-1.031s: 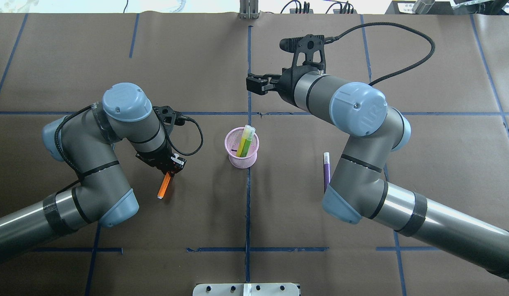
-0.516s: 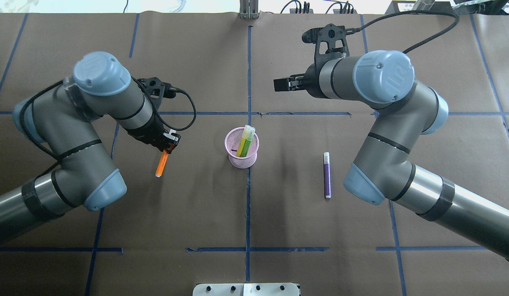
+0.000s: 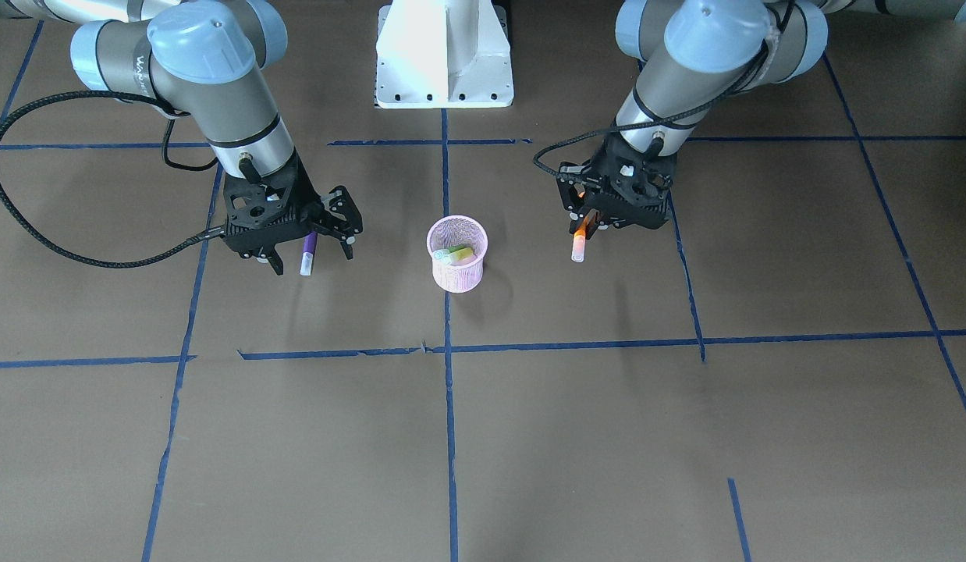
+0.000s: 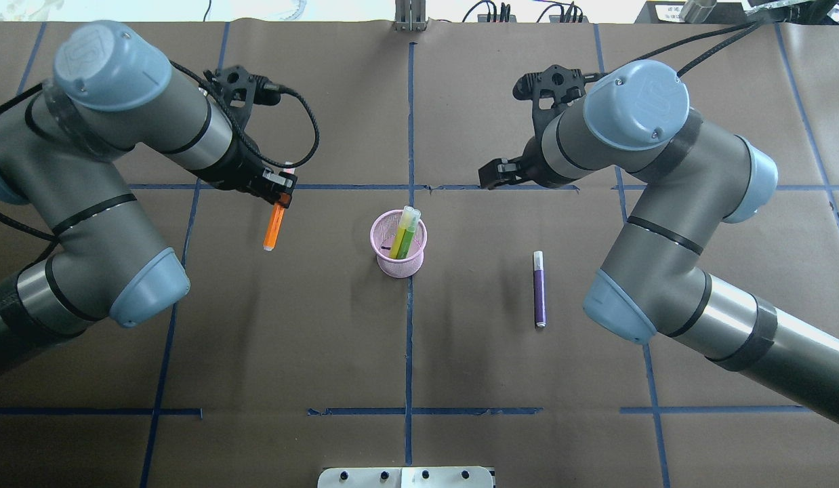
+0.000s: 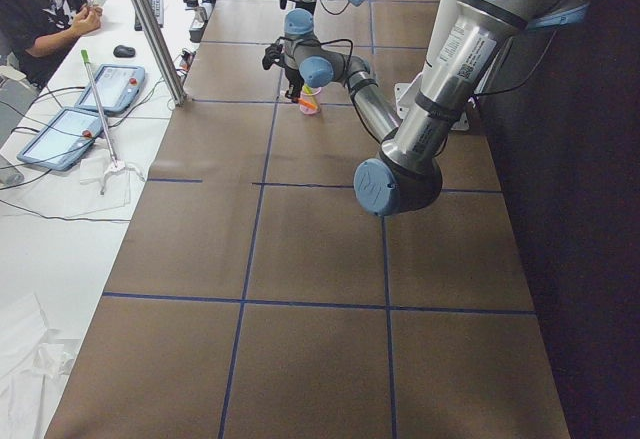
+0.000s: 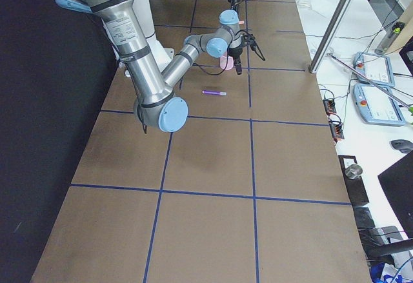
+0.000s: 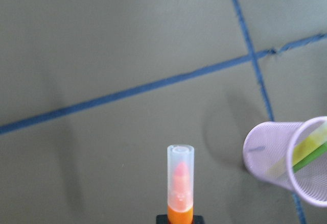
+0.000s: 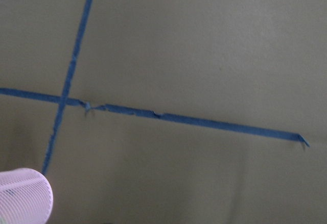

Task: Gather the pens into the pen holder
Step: 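Lift orange marker with left gripper while right gripper lowers to purple marker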

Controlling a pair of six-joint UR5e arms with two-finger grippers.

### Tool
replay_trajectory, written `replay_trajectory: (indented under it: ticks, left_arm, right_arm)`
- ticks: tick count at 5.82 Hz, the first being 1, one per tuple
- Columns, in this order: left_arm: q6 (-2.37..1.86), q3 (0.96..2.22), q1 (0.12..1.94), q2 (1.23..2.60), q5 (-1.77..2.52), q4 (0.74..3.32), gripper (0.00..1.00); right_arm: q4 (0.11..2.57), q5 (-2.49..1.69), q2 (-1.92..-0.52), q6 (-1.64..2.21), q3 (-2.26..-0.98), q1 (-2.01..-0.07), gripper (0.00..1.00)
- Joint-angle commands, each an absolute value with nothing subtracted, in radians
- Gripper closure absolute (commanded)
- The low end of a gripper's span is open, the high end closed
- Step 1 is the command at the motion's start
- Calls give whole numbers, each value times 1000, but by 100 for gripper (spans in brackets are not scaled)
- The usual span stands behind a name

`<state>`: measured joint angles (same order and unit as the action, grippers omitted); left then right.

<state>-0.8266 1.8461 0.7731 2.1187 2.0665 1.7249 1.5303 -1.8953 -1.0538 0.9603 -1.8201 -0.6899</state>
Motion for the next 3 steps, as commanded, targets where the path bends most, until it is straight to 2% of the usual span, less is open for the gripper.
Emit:
replay_trajectory:
  ticks: [1, 3]
  left_arm:
    - [-924, 1844, 775, 2126, 2011, 1889, 100]
    - [-1037, 1825, 744, 2131, 1930, 2079, 100]
  right_arm:
    - [1690, -1914, -1055, 957, -1825, -646, 0]
    - [1703, -1914, -1063, 956, -1787, -595, 0]
